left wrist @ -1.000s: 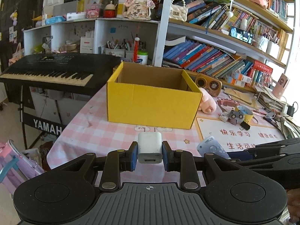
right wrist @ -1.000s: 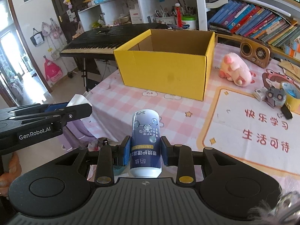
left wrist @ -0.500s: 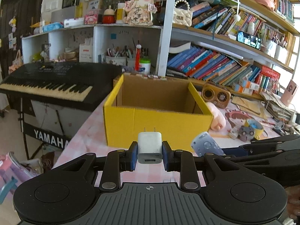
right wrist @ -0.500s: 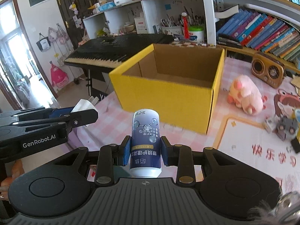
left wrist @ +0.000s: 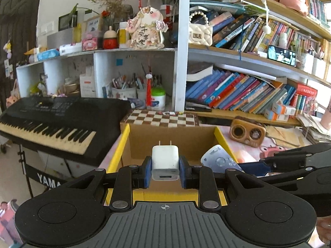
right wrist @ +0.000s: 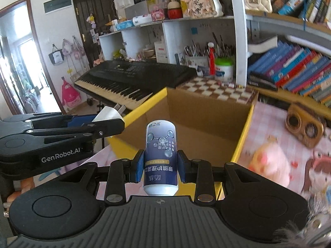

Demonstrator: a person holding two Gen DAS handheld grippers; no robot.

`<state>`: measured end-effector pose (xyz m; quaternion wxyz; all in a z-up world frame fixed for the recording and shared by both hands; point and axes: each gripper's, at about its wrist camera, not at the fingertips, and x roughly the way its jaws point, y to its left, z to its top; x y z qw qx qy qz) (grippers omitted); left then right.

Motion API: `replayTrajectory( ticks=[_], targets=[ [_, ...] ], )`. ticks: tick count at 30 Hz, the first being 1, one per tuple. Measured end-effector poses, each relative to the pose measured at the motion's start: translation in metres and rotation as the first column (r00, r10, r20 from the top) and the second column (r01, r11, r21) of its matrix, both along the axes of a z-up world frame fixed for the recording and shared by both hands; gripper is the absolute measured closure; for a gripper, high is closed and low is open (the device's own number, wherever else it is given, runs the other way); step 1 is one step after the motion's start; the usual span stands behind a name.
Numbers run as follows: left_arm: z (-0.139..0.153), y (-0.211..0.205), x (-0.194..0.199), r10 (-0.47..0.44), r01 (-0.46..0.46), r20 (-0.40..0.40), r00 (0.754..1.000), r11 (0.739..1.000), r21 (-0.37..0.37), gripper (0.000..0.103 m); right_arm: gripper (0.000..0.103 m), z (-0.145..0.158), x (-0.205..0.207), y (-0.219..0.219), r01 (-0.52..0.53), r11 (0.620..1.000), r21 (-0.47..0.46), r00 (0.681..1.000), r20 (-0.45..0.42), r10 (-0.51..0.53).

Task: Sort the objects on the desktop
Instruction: 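Carry the spray bottle and white charger with both tools over the yellow box, then open the left tool to drop the charger while the right tool drops the spray bottle into the box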

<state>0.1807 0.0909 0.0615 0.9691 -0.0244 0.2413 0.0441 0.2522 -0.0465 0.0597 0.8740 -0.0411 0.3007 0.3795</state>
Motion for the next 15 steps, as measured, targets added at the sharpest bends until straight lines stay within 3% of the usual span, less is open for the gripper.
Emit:
replayTrajectory(
  ticks=[15],
  targets=[
    [-0.028,0.011,0.092,-0.016,0.022,-0.137,0.990,0.999,0.039,0.077,0.073,-0.040,0.097,0.033,-0.067,0.981,-0.183,0.998,-0.021,0.065]
  ],
)
